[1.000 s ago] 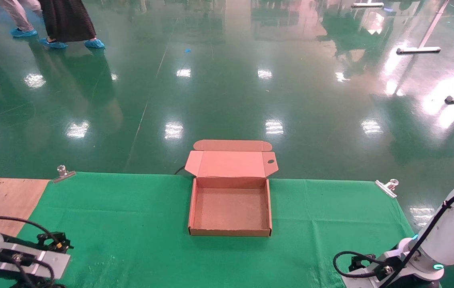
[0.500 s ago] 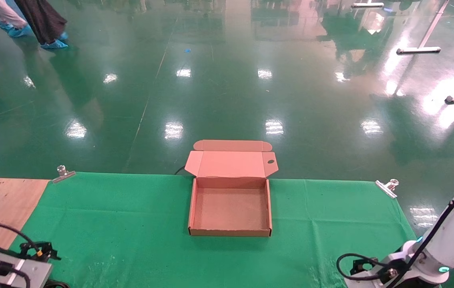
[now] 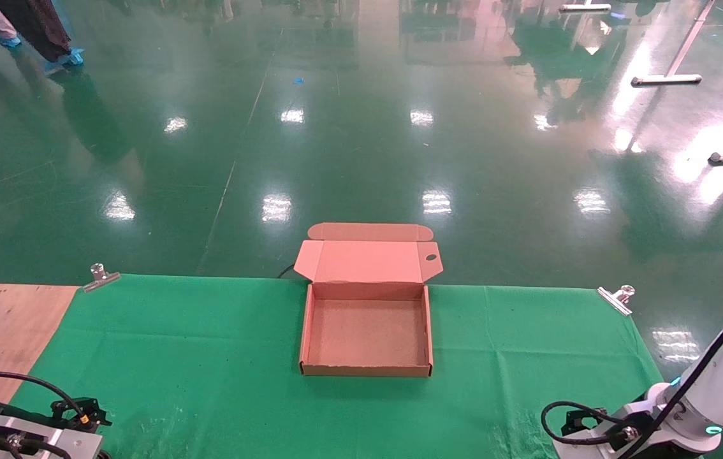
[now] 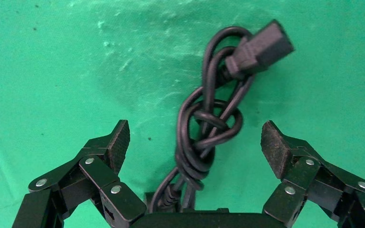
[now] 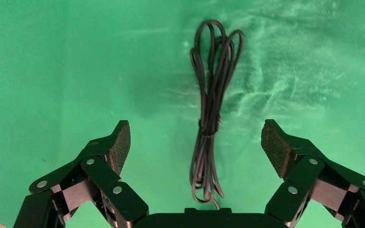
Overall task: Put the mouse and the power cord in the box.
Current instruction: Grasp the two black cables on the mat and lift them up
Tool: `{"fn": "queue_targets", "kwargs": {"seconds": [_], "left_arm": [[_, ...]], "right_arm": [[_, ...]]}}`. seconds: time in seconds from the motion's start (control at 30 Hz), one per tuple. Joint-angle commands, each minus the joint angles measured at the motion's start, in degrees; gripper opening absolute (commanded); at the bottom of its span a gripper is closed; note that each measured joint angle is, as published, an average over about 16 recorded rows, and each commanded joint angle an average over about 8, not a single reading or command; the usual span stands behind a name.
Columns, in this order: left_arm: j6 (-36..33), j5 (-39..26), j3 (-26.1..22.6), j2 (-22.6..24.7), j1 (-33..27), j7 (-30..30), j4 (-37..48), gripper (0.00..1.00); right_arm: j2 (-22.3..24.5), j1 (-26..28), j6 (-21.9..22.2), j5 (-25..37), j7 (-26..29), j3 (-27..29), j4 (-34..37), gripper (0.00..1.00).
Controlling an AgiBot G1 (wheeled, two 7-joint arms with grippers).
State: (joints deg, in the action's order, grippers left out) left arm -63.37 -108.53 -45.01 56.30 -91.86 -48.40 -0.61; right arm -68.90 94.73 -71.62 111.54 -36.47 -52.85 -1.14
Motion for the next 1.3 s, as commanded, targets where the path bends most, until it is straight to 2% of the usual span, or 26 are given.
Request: {"fn": "queue_targets", "kwargs": {"seconds": [0.03, 0.07, 0.1, 0.17, 0.33, 0.37, 1.3], "left_arm": [[0.8, 0.1, 0.0, 0.1, 0.3, 0.0, 0.0, 1.00], [1.1, 0.1, 0.1, 0.1, 0.3, 0.0, 0.1, 1.00], [1.3, 0.1, 0.1, 0.1, 0.3, 0.0, 0.1, 0.91], [1.7, 0.2, 0.1, 0.1, 0.3, 0.1, 0.2, 0.66], [2.0, 0.2, 0.2, 0.2, 0.4, 0.2, 0.3, 0.03], [2.0, 0.2, 0.2, 0.2, 0.4, 0.1, 0.4, 0.00], [1.4, 0.1, 0.1, 0.4, 0.7, -0.1, 0.7, 0.00]], "right_arm": [[-0.1, -0.2, 0.5, 0.1, 0.0, -0.1, 0.2, 0.36], [-0.2, -0.3, 0.6, 0.1, 0.0, -0.1, 0.2, 0.23], [-0.3, -0.4, 0.8, 0.2, -0.1, -0.1, 0.3, 0.11], [-0.4, -0.6, 1.0, 0.2, -0.1, -0.1, 0.4, 0.00], [-0.4, -0.9, 1.3, 0.1, -0.4, -0.1, 0.6, 0.00], [-0.4, -0.9, 1.3, 0.1, -0.4, -0.1, 0.7, 0.00], [-0.3, -1.0, 1.6, 0.1, -0.6, 0.0, 1.1, 0.00]]}}
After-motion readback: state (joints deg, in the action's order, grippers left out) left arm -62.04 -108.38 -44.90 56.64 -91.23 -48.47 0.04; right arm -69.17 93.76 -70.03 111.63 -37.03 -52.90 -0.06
